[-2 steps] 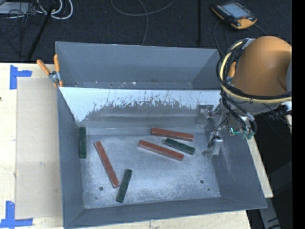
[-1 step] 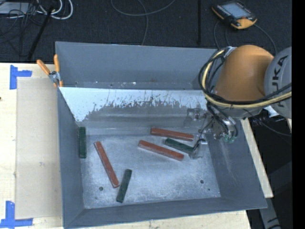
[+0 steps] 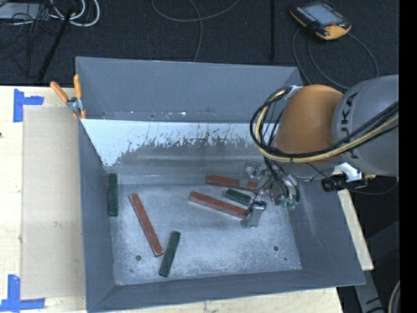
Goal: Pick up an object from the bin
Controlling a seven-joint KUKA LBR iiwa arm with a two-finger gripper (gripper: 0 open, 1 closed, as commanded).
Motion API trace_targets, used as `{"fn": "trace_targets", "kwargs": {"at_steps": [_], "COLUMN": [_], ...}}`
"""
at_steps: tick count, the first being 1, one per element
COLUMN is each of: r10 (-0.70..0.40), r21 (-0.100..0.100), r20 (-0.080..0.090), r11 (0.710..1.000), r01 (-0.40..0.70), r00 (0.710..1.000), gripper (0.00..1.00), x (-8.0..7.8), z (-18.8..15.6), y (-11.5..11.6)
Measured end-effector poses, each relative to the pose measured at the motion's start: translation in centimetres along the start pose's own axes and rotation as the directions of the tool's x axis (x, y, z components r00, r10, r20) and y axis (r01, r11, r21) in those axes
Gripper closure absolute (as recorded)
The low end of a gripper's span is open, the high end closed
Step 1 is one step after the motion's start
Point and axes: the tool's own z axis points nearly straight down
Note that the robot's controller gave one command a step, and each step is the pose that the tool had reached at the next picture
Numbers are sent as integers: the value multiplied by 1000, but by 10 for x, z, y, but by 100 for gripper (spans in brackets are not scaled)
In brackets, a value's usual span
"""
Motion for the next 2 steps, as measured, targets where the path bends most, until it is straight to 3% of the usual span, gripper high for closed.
{"fn": "trace_targets", "kwargs": {"at_steps": [1, 2], "r10": [-28, -106], "r21": [2, 1], "r20": [-3, 2], "r11": [1000, 994], "r01": [28, 106], "r00": [1000, 994], "gripper": [0, 100], "x": [-29, -50], "z": [47, 67], "y": [11, 3]}}
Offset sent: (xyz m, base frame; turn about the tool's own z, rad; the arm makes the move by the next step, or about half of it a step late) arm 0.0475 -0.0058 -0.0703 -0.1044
